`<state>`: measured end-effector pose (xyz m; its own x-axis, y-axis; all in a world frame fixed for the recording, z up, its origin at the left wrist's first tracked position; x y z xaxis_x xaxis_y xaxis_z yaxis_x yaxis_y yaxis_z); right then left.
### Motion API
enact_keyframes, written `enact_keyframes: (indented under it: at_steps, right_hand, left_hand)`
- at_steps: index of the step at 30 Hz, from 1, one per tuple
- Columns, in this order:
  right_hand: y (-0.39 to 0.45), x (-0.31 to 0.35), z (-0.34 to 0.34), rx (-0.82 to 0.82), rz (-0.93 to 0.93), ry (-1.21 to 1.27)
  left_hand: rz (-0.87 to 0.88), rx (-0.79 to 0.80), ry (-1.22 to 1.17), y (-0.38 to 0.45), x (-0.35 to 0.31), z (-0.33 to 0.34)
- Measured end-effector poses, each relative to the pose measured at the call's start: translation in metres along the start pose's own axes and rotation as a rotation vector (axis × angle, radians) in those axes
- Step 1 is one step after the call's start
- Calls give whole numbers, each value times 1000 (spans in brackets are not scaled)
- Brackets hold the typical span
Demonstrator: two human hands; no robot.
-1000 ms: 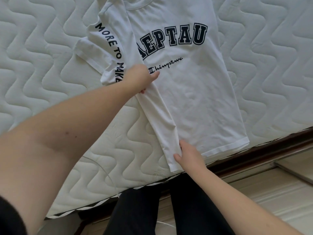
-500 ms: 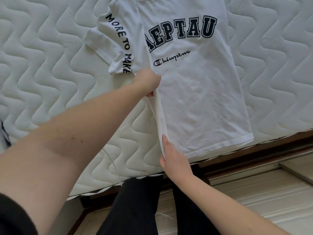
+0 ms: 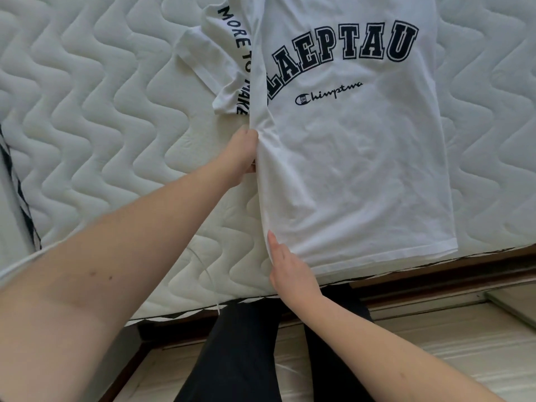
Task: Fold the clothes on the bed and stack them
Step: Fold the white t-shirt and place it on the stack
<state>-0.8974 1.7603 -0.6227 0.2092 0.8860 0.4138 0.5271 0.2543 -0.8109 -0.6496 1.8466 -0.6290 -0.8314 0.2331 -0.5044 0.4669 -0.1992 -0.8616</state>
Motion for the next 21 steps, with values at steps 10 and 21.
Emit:
enact_keyframes:
  at_steps: [10, 21]
  right_hand:
    - [0, -3, -4, 23, -46, -28]
    - [6, -9, -29, -154, -118, 48]
  left_hand:
    - [-46, 205, 81, 6, 17, 2]
    - [88, -159, 696, -7, 30, -17]
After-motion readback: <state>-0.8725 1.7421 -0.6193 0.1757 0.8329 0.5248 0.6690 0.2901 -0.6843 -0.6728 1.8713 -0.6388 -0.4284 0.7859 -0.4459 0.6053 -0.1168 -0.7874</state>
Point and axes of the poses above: each hand's wrist, its own y-axis towards the middle knuckle, its own z-axis out of the palm, x = y × z, the point moved 1 cm from there along y, towards the middle knuckle, and after that the axes turned 13 degrees about x, right-handed, at the moved point
